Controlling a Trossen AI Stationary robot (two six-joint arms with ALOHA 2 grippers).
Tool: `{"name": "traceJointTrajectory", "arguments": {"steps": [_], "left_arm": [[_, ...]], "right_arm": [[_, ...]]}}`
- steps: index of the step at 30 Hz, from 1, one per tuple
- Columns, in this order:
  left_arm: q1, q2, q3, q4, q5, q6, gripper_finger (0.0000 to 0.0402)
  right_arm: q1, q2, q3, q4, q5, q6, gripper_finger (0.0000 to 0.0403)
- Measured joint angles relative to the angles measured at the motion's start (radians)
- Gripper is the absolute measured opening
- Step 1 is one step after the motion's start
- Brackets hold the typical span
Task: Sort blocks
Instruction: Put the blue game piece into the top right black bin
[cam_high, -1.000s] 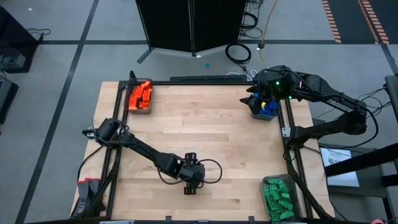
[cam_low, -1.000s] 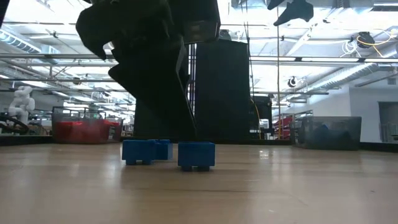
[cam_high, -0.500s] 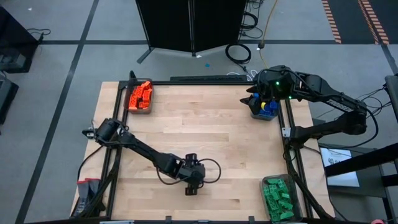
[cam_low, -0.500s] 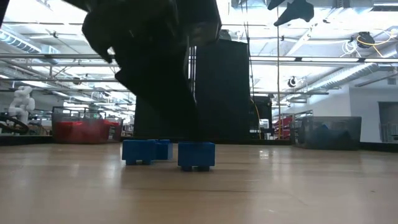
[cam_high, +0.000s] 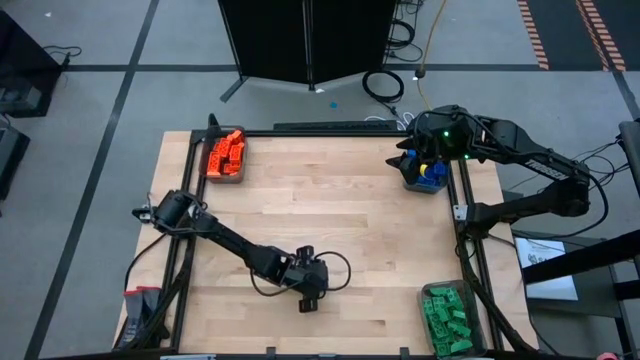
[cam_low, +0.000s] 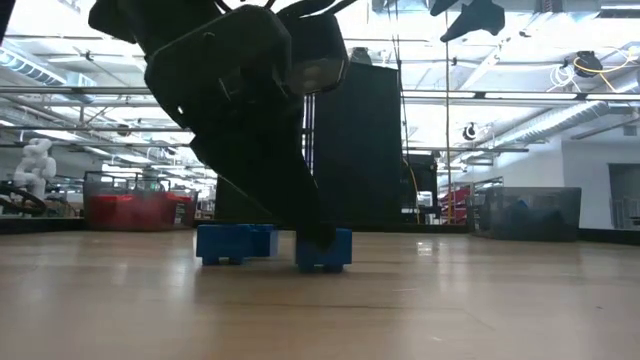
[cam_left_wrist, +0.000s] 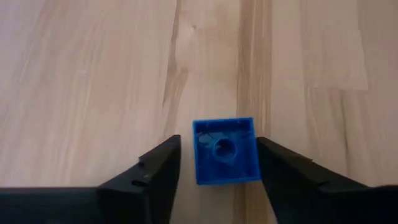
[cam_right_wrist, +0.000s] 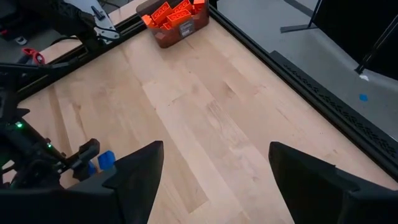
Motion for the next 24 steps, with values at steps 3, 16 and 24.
{"name": "traceJointTrajectory", "arguments": {"steps": [3,16,24], "left_arm": [[0.0,0.0,-0.013,0.035,-0.003,0.0,0.0174],[0.002,-0.021,0.0,0.014,-0.011,-0.027,0.0117],[0.062,-0.21,0.083,0.022,-0.057,-0.02,0.0117]], "right_arm": [[0.0,0.0,0.0,0.0,0.0,0.0,0.0286],[0.017,0.0,0.0,0.003,-0.002,-0.035,0.0286],[0.19,-0.024,0.0,0.238,-0.11,-0.173,0.0286]]}}
